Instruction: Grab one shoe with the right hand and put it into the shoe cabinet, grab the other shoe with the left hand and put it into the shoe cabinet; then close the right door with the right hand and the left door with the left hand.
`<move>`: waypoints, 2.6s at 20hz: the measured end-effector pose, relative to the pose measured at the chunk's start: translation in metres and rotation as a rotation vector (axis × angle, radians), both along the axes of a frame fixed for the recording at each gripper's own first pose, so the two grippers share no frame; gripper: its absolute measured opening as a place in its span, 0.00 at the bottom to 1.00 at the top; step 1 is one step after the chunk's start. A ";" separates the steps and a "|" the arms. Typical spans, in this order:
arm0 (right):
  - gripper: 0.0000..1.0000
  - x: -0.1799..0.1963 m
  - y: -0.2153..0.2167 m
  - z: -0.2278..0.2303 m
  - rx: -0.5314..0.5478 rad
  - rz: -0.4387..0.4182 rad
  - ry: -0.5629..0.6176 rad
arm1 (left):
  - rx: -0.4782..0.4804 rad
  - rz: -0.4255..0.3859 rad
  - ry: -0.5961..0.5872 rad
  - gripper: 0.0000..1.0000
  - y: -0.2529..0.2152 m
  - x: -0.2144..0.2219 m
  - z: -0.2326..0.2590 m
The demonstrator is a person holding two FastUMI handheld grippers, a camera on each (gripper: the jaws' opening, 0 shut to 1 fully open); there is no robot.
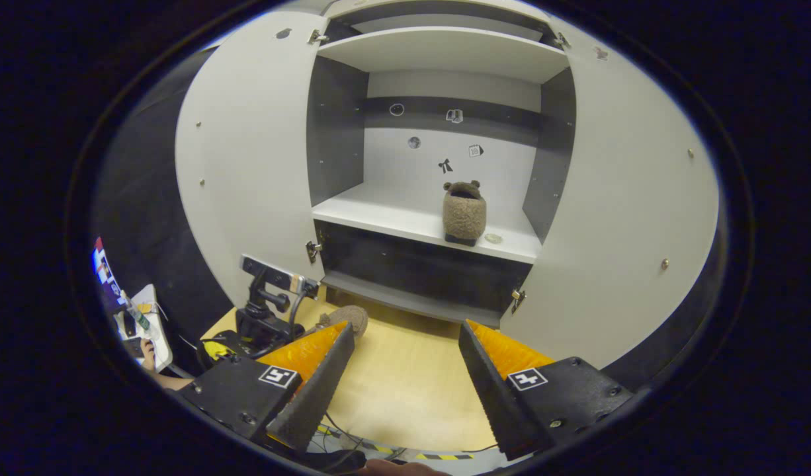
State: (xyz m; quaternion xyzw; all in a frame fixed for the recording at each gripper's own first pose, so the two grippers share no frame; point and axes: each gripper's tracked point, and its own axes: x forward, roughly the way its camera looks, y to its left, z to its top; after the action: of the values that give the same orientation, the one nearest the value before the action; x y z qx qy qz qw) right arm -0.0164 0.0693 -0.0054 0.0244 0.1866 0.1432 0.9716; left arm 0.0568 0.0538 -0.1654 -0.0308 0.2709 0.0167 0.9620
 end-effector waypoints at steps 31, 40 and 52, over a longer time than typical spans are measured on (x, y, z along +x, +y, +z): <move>1.00 0.003 -0.100 0.046 0.088 -0.183 -0.220 | -0.135 0.135 -0.191 0.64 0.000 0.234 0.238; 1.00 0.015 -0.103 0.067 0.070 -0.161 -0.286 | -0.080 0.046 -0.587 0.96 -0.003 0.126 0.327; 1.00 0.012 -0.093 0.073 0.034 -0.121 -0.338 | -0.133 -0.025 -0.694 0.95 -0.037 -0.027 0.292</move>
State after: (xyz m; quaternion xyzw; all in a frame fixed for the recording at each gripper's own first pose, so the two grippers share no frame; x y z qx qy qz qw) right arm -0.0040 -0.0241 0.0677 0.0276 0.0165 0.0897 0.9954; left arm 0.0300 0.0167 0.1269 -0.0941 -0.0712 -0.0241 0.9927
